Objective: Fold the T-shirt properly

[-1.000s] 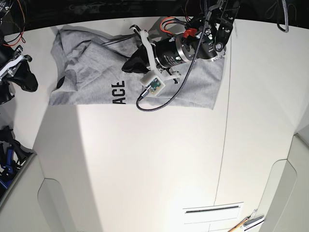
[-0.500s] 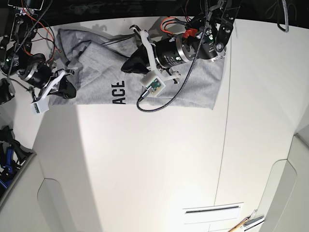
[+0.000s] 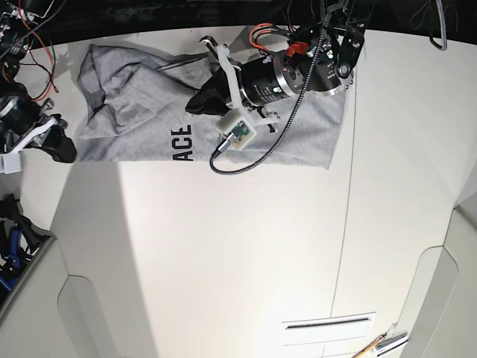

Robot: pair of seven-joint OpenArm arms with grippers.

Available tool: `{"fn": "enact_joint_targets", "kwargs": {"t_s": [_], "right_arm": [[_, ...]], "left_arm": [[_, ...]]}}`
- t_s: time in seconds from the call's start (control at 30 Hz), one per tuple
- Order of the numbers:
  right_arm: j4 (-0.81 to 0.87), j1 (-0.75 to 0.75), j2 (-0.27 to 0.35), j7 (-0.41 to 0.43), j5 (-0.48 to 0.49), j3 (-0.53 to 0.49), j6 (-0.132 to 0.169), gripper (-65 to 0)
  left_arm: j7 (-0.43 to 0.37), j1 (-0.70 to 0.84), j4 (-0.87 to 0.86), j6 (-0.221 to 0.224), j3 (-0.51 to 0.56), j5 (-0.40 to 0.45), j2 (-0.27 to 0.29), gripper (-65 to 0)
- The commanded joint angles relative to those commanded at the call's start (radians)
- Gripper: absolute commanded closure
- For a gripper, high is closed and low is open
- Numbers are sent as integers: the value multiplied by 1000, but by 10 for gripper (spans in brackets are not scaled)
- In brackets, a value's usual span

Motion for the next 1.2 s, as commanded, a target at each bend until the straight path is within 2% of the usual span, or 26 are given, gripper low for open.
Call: {"fn": "enact_joint_targets", "kwargs": {"t_s": [0.07, 0.2, 0.23, 0.33, 0.37, 0.4, 0.5, 0.63, 0.77, 0.87, 1.07, 1.1, 1.13, 1.2], "right_arm": [[-2, -15, 20, -7, -3, 47, 0, 0], [-39, -85, 69, -5, -4, 53, 0, 0], [-64, -96, 77, -6, -3, 53, 0, -51], [-161, -108, 78, -16, 43, 52, 0, -323], [-201, -108, 78, -19, 73, 48, 0, -375], [-238, -107, 78, -20, 99, 40, 3, -390], [-316, -100, 78, -36, 147, -4, 11, -390], [-325, -100, 78, -44, 154, -106, 11, -389], [-325, -100, 76, -44, 158, -217, 11, -388], [-317, -100, 72, -43, 158, -280, 11, -388], [-290, -100, 3, -51, 153, -301, 19, -385], [-290, -100, -2, -51, 152, -301, 19, -376], [-290, -100, -2, -51, 152, -301, 19, -332], [-290, -100, -2, -50, 148, -301, 19, -206]], "left_arm": [[-3, 10, 38, 0, 0, 0, -19, 0], [-5, 10, 54, 0, 0, 1, -27, 0], [-5, 9, 54, 0, 0, 1, -27, 0], [-5, 8, 54, 0, 0, 14, -27, 0], [-4, 8, 54, 0, 0, 18, -27, 0], [-4, 8, 54, 0, 0, 24, -27, 0], [-8, 8, 54, 0, 0, 32, -27, 0], [-24, 8, 54, 0, 0, 32, -27, 0], [-54, 7, 54, 54, 0, 93, -27, 0], [-56, 7, 54, 53, 0, 114, -27, 0], [-53, 6, 54, 53, 0, 115, -27, 0], [-53, 4, 54, 53, -1, 117, -27, 0], [-54, 3, 54, 53, -7, 119, -27, 0], [-53, 2, 54, 53, -35, 117, -27, 0]]}}
